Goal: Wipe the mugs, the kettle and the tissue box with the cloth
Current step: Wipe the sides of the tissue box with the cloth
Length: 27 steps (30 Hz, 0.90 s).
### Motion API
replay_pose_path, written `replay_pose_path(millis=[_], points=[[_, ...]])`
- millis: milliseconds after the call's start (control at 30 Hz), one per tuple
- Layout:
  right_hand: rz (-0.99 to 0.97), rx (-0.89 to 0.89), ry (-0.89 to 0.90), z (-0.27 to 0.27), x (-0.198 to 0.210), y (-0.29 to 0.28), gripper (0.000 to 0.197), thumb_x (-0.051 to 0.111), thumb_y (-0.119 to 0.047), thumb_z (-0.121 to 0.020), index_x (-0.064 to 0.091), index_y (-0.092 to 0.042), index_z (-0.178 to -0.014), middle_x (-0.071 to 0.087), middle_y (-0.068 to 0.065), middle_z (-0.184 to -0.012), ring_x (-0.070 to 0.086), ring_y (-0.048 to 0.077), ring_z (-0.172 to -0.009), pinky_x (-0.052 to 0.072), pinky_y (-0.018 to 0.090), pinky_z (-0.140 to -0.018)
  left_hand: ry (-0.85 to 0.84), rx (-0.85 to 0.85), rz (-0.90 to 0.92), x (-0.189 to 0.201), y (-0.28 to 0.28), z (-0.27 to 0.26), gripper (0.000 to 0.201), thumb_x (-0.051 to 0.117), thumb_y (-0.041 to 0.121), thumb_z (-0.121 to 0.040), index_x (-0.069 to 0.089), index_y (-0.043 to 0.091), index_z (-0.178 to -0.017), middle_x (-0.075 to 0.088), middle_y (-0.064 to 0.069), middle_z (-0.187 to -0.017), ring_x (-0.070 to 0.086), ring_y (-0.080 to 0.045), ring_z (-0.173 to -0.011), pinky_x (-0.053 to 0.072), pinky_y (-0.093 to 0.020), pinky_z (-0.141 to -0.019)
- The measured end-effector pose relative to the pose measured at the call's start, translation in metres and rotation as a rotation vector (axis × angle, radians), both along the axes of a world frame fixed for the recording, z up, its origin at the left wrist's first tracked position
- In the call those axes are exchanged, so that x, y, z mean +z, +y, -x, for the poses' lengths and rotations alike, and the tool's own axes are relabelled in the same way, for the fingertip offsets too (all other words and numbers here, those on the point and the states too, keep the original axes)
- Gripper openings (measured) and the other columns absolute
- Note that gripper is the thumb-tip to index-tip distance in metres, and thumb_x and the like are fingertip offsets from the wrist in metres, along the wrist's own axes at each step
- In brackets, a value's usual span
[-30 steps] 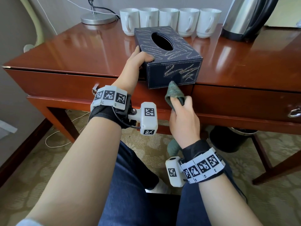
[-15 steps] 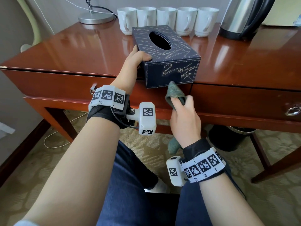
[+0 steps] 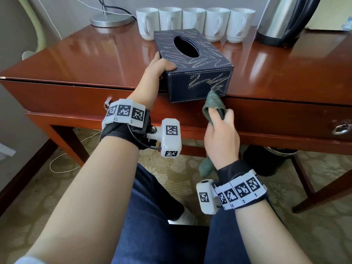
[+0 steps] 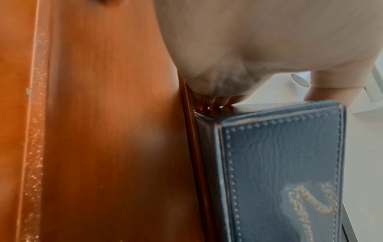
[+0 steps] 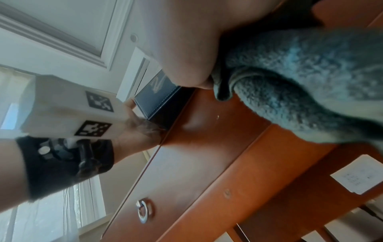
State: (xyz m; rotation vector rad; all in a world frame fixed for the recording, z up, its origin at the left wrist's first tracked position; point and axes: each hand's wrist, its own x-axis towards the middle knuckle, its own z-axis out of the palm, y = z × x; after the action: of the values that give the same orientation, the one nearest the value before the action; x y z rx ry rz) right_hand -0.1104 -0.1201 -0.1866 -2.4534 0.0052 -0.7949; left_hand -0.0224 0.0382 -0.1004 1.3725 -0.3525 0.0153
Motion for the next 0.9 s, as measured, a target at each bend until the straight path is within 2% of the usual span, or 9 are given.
replay_pose_path(millis=[100, 267, 400, 533, 667, 733, 800, 900], points=[[-0.05, 0.003, -0.038, -0.006, 0.006, 0.0, 0.043, 0.048, 0.0, -0.092, 0.054, -0.013, -0.132, 0.047, 0.019, -0.111, 0.053, 0.037, -0.074, 0.033, 0.03, -0.061, 0.002, 0.002, -0.005, 0.0, 0.0, 0.001, 0.069, 0.06, 0.038, -0.055, 0.055, 0.014, -0.119, 0.064, -0.002, -0.106, 0.059, -0.016, -0.09, 0.048, -0.026, -0.08], [0.002, 0.091, -0.043, -0.004, 0.002, 0.004, 0.039, 0.051, 0.002, -0.089, 0.059, -0.01, -0.126, 0.048, 0.02, -0.109, 0.054, 0.036, -0.072, 0.034, 0.029, -0.06, -0.005, 0.003, -0.01, 0.001, 0.001, 0.002, 0.068, 0.059, 0.038, -0.055, 0.055, 0.014, -0.118, 0.063, -0.002, -0.105, 0.059, -0.015, -0.088, 0.048, -0.024, -0.078], [0.027, 0.024, -0.004, 0.0, -0.003, -0.005, 0.039, 0.05, 0.0, -0.089, 0.059, -0.012, -0.126, 0.047, 0.018, -0.107, 0.055, 0.037, -0.072, 0.036, 0.031, -0.059, 0.004, 0.013, -0.011, 0.001, 0.0, 0.0, 0.069, 0.059, 0.039, -0.053, 0.056, 0.015, -0.118, 0.065, 0.0, -0.101, 0.061, -0.014, -0.086, 0.048, -0.024, -0.076], [-0.026, 0.006, -0.036, -0.006, 0.009, -0.005, 0.043, 0.047, -0.002, -0.092, 0.052, -0.013, -0.133, 0.047, 0.019, -0.112, 0.054, 0.038, -0.077, 0.035, 0.031, -0.062, 0.016, 0.031, 0.002, 0.001, 0.0, -0.001, 0.071, 0.06, 0.038, -0.052, 0.055, 0.014, -0.118, 0.064, -0.002, -0.102, 0.059, -0.017, -0.089, 0.046, -0.027, -0.081], [-0.017, 0.065, -0.038, -0.007, 0.011, 0.0, 0.041, 0.049, -0.002, -0.092, 0.054, -0.011, -0.131, 0.047, 0.019, -0.113, 0.054, 0.037, -0.076, 0.034, 0.029, -0.062, 0.013, 0.021, 0.0, 0.001, 0.0, -0.002, 0.069, 0.06, 0.037, -0.052, 0.055, 0.014, -0.117, 0.063, -0.002, -0.102, 0.058, -0.017, -0.089, 0.046, -0.026, -0.08], [0.004, 0.076, -0.017, -0.003, 0.003, -0.002, 0.039, 0.05, -0.001, -0.091, 0.057, -0.011, -0.128, 0.047, 0.018, -0.111, 0.055, 0.036, -0.075, 0.036, 0.029, -0.062, 0.018, 0.03, -0.003, 0.001, 0.0, -0.002, 0.075, 0.06, 0.038, -0.051, 0.054, 0.012, -0.122, 0.063, -0.003, -0.103, 0.058, -0.017, -0.089, 0.046, -0.025, -0.079], [0.011, 0.044, 0.003, 0.0, -0.003, -0.006, 0.039, 0.05, -0.001, -0.091, 0.058, -0.012, -0.128, 0.047, 0.017, -0.109, 0.055, 0.036, -0.074, 0.036, 0.03, -0.061, 0.018, 0.036, -0.01, 0.001, 0.0, -0.001, 0.084, 0.06, 0.038, -0.051, 0.052, 0.008, -0.129, 0.063, -0.003, -0.107, 0.058, -0.018, -0.093, 0.046, -0.027, -0.083], [-0.036, -0.029, 0.015, -0.003, -0.001, -0.012, 0.04, 0.047, -0.004, -0.094, 0.054, -0.014, -0.132, 0.045, 0.017, -0.11, 0.053, 0.034, -0.076, 0.036, 0.032, -0.062, 0.005, 0.029, -0.016, 0.001, 0.0, 0.0, 0.077, 0.06, 0.038, -0.053, 0.053, 0.01, -0.124, 0.063, -0.003, -0.108, 0.059, -0.017, -0.094, 0.045, -0.03, -0.086]])
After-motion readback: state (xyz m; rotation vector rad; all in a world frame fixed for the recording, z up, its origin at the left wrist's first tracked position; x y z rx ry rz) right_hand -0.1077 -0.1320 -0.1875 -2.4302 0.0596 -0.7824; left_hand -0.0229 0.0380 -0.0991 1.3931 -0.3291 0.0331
